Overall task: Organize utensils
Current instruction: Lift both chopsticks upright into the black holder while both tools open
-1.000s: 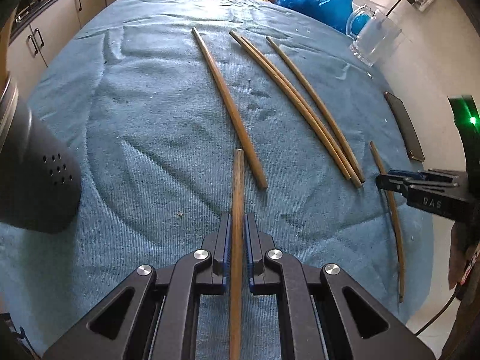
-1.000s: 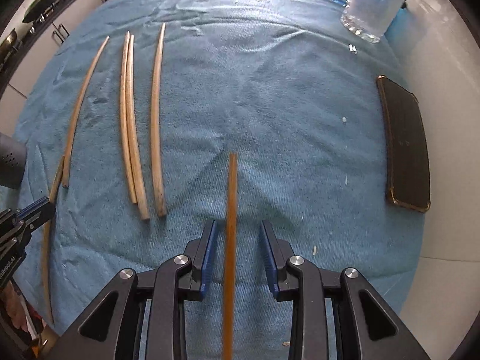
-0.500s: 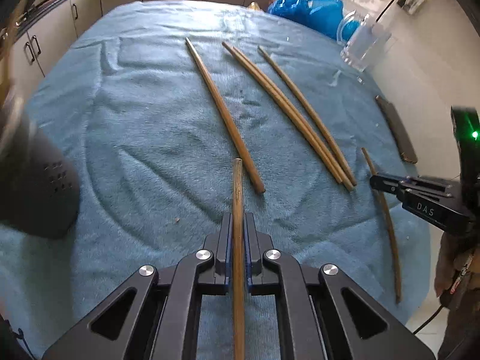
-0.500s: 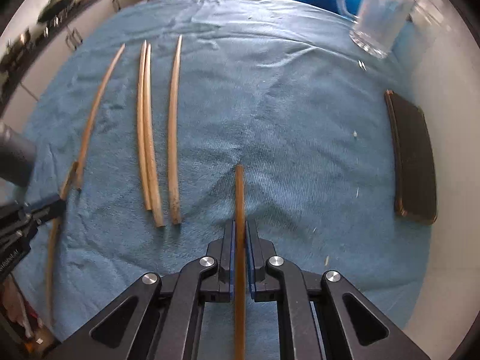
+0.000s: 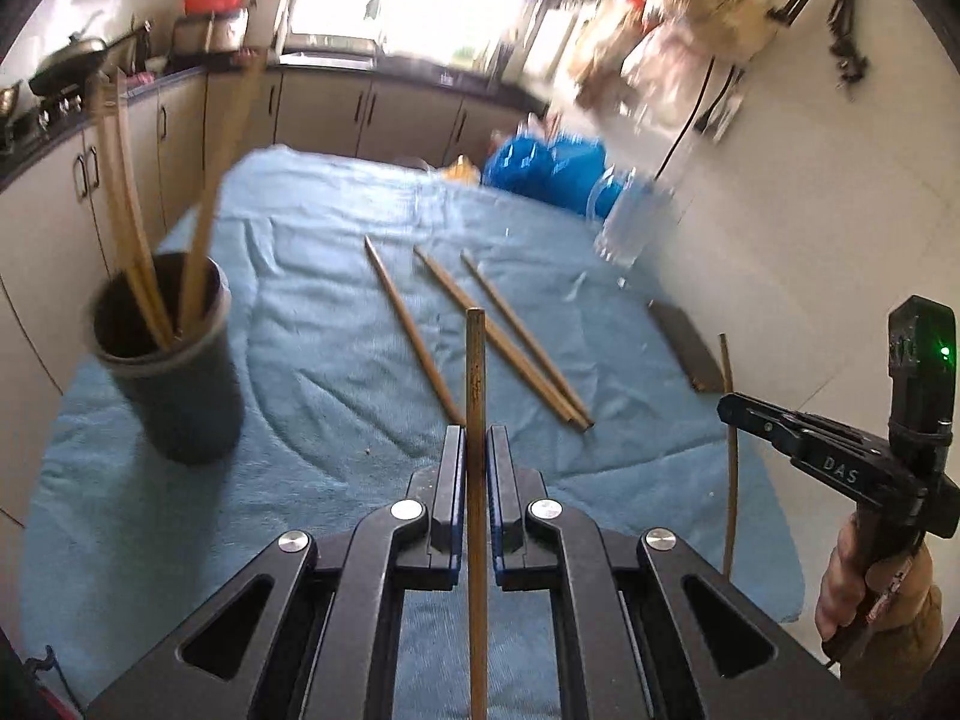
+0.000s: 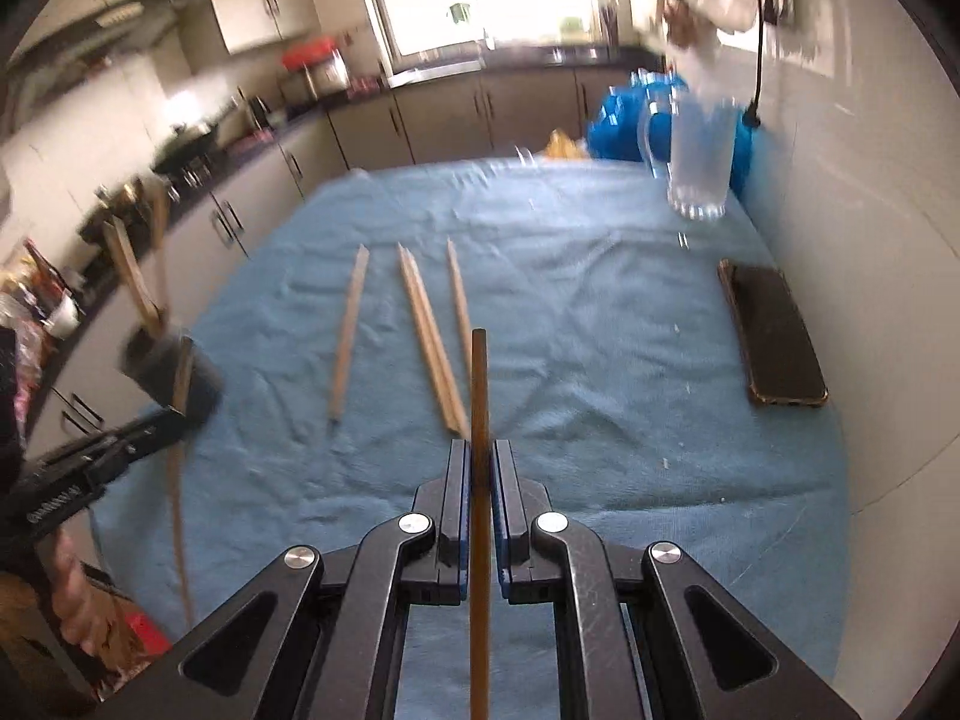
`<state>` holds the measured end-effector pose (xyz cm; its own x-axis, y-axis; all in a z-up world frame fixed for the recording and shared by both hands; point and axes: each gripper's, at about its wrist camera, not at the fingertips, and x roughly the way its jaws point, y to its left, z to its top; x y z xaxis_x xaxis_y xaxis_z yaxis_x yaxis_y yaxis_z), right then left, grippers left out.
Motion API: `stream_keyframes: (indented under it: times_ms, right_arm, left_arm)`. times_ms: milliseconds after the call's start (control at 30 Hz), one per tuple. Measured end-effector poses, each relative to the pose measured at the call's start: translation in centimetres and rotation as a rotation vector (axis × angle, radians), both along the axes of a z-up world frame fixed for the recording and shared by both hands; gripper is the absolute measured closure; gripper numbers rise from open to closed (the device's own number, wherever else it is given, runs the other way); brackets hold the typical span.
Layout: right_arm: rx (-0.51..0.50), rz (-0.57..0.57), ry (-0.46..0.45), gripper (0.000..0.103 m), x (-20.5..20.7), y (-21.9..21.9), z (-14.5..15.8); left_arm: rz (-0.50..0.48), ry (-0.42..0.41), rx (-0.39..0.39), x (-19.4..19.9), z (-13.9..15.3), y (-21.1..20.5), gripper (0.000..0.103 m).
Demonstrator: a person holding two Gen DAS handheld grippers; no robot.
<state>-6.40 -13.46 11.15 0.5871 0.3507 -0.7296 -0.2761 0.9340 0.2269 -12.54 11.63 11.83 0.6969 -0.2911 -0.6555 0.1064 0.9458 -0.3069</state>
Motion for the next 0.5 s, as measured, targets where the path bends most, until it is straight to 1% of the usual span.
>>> stream_keyframes:
  times_ms: [167,267,367,500]
  right_arm:
    - [0.043,-0.003,-0.124,0.096,-3.1,1.2,3.0]
    - [0.06,0.005,-0.184,0.096,-4.0,2.2,4.4]
    - [0.08,0.02,-0.231,0.096,-4.6,3.2,5.7]
    - [0.108,0.043,-0.274,0.096,-4.2,5.1,7.2]
  left_arm:
    - [0.03,-0.074,-0.019,-2.1,2.0,1.3,0.097]
    - [0.052,-0.128,-0.039,-3.3,3.6,2.2,0.097]
    - [0.077,-0.183,-0.052,-4.2,5.1,3.2,0.097]
    - [0.111,-0.256,-0.052,-5.0,7.2,4.5,0.097]
